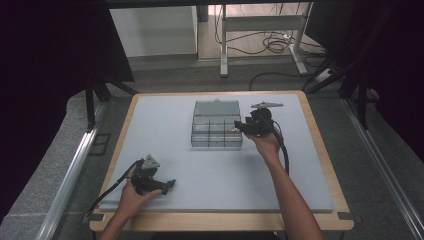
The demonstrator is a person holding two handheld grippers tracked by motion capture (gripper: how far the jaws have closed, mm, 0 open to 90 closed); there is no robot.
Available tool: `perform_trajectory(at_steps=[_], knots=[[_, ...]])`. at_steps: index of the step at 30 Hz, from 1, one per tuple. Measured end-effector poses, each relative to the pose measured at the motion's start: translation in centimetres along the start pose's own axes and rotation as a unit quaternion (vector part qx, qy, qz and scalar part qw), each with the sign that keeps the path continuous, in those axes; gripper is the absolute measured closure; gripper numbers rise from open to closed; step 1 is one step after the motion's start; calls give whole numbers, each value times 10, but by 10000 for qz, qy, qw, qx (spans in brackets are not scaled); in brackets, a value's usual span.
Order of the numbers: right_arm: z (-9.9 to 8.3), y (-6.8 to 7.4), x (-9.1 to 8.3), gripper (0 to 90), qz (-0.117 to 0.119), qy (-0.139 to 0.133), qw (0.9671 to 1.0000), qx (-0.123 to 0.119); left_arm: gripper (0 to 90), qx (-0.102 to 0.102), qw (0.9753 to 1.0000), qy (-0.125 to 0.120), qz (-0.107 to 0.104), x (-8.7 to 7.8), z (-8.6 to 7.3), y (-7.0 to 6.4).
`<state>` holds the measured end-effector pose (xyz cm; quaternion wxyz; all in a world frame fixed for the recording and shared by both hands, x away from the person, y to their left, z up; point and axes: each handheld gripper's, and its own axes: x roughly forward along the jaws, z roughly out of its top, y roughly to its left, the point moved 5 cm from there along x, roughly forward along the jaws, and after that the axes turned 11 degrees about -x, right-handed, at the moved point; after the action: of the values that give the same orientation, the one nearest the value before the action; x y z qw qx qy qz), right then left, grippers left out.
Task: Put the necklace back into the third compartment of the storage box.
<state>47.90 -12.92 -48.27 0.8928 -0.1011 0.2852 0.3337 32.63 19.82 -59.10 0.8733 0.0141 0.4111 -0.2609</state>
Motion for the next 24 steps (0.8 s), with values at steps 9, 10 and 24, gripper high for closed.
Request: perform_trajectory(at_steps=[9, 10, 24], knots=[[-46, 2, -55, 364, 193, 49, 9994, -278, 0, -5, 10000, 0, -6, 0, 0, 0], [-51, 2, -58, 362, 188, 66, 9994, -291, 0, -6, 10000, 0, -9, 0, 0, 0], [-115, 4, -82, 316, 128, 419, 9984, -355, 0, -9, 10000, 3, -8, 0, 0, 0]])
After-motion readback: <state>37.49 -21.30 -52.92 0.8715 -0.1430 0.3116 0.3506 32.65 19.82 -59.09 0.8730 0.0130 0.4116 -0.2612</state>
